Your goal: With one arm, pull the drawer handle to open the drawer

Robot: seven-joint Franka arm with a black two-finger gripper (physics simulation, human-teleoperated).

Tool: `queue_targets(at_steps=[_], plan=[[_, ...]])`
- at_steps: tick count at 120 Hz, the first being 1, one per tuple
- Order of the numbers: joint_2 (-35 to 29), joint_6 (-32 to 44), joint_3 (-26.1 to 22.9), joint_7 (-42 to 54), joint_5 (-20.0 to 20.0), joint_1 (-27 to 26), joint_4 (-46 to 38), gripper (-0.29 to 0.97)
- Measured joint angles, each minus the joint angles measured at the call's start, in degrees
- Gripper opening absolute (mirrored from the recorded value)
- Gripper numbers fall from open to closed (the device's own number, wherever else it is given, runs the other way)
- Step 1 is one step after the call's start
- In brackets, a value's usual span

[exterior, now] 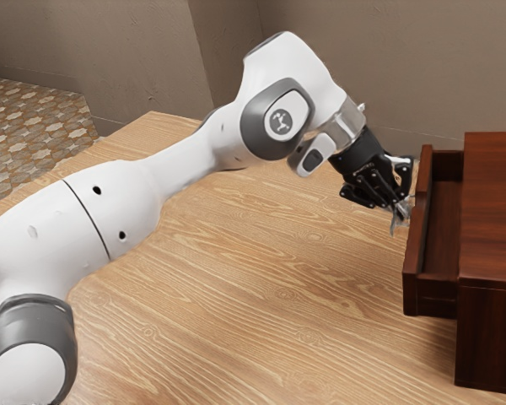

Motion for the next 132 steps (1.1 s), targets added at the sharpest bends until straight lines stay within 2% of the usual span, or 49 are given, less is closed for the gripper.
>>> queue_targets(at_steps=[27,86,132], plan=[[-6.94,0.14,0.06,0.32,-0.91,4.00,-8.43,-0.11],[-14.29,0.41,0.37,1.01,-1.39,10.53,-18.18,-0.11],[-15.78,0.04,0.05,1.22,-1.21,12.56,-19.95,-0.08]])
